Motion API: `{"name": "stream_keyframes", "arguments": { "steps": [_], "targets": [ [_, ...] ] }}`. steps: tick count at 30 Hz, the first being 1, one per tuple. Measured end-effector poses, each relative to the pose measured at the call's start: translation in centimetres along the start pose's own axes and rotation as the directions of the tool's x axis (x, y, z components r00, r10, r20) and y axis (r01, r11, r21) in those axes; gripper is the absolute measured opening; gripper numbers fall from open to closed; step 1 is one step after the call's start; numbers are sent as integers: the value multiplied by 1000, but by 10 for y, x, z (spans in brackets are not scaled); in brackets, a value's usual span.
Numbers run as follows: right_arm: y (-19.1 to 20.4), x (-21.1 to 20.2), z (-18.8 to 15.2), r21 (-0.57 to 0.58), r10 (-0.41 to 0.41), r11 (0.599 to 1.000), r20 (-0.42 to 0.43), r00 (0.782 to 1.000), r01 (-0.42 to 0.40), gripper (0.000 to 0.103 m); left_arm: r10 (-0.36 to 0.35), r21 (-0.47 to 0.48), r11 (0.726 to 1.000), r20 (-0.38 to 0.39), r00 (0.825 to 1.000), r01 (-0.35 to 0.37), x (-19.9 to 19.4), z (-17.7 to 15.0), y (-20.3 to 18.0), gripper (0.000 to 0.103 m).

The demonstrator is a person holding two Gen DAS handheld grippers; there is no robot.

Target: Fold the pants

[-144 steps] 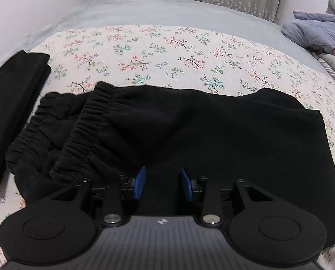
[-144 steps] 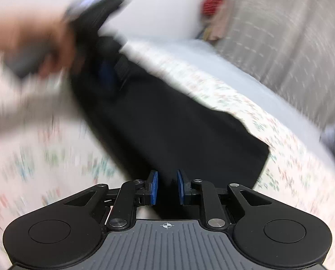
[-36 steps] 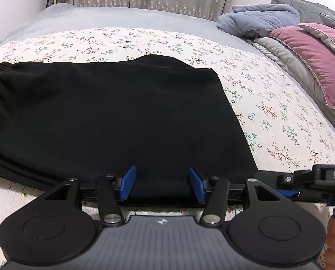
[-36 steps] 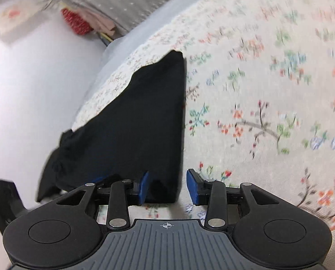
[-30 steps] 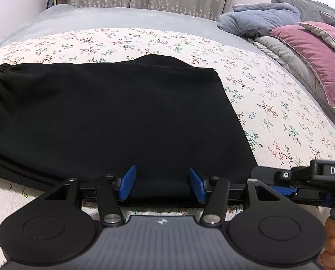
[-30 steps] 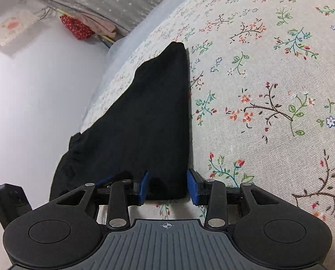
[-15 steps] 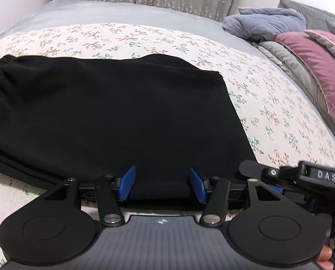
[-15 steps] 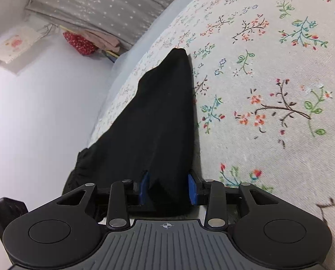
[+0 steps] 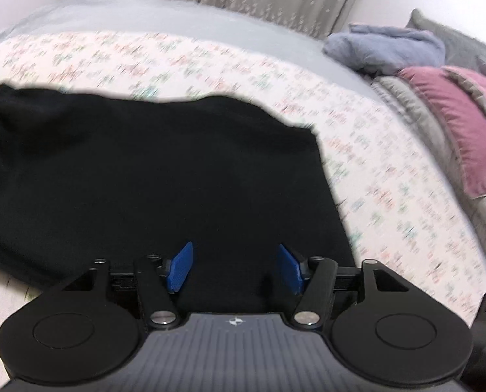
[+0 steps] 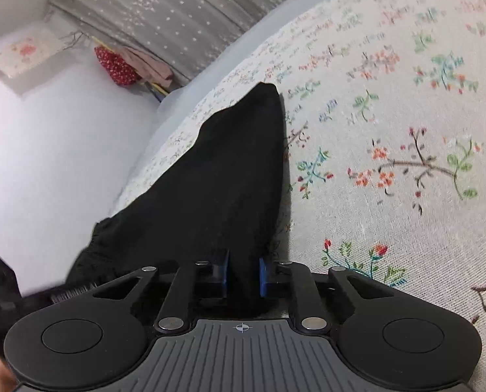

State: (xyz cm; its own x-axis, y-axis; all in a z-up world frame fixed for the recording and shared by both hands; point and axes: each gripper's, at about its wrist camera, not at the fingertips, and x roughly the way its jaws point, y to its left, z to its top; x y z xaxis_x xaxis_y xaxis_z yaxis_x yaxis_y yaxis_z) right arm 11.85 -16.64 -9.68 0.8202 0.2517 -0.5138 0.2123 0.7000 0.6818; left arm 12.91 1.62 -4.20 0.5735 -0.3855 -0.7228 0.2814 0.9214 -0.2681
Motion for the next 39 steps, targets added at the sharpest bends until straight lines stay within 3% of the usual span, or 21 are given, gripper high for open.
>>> {"name": "stream_keyframes", "arguments": {
  "steps": [2,5,8,11,13,14,20,21,24,26,27,28,29,30,33,35,37,39],
  "targets": [
    [5,0,-2,-37,-16,999,11,1000,16,17,-7,32,999,19,1000,7,1,11,-13,78],
    [1,1,-3,-26,-9,1000,12,1000,10,17,-1,131,991,-10,1000,2,18,27,-43,82],
    [0,0,-4,-33,0,999,24,1000,1,17,81,249,966,-40,996,-68,45,43,-82,82],
    [25,-6,-11,-236,-42,970,84,996,60,17,130,380,919,-50,990,-101,65,57,-121,82],
    [37,-9,-13,-313,-44,947,108,993,76,17,197,476,866,-45,979,-152,80,63,-144,82],
    [38,-9,-13,-316,-42,946,109,993,75,17,255,526,828,-43,966,-195,91,64,-154,83],
    [34,-7,-10,-287,-38,956,99,994,65,16,502,762,556,10,865,-332,149,46,-190,82],
    [35,-8,-10,-291,-37,954,100,994,65,16,533,772,529,23,846,-354,155,43,-188,82],
    [36,-10,-9,-297,-31,953,102,994,60,16,565,778,500,41,824,-381,159,41,-181,81],
    [36,-12,-7,-295,-23,954,99,995,52,16,580,778,503,20,815,-377,160,47,-174,54],
    [36,-13,-6,-301,-23,952,98,995,52,16,582,769,521,-3,813,-370,160,49,-170,28],
    [37,-13,-6,-313,-28,948,99,995,58,15,572,759,544,-22,820,-359,158,50,-167,23],
    [39,-13,-6,-325,-34,944,100,994,65,15,567,753,548,-13,824,-365,155,51,-167,22],
    [40,-13,-6,-330,-35,942,99,994,66,15,555,736,568,-13,832,-368,150,53,-168,21],
    [43,-18,-6,-327,-27,943,89,996,55,14,475,593,720,-42,879,-361,127,75,-159,20],
    [43,-25,0,-319,-8,947,90,996,36,14,423,511,790,-56,904,-338,112,87,-156,20],
    [45,-36,8,-315,6,949,91,996,23,13,382,458,833,-71,922,-310,100,96,-156,20],
    [46,-48,14,-314,11,949,85,996,16,13,353,423,859,-82,932,-288,91,100,-163,20]
  ]
}}
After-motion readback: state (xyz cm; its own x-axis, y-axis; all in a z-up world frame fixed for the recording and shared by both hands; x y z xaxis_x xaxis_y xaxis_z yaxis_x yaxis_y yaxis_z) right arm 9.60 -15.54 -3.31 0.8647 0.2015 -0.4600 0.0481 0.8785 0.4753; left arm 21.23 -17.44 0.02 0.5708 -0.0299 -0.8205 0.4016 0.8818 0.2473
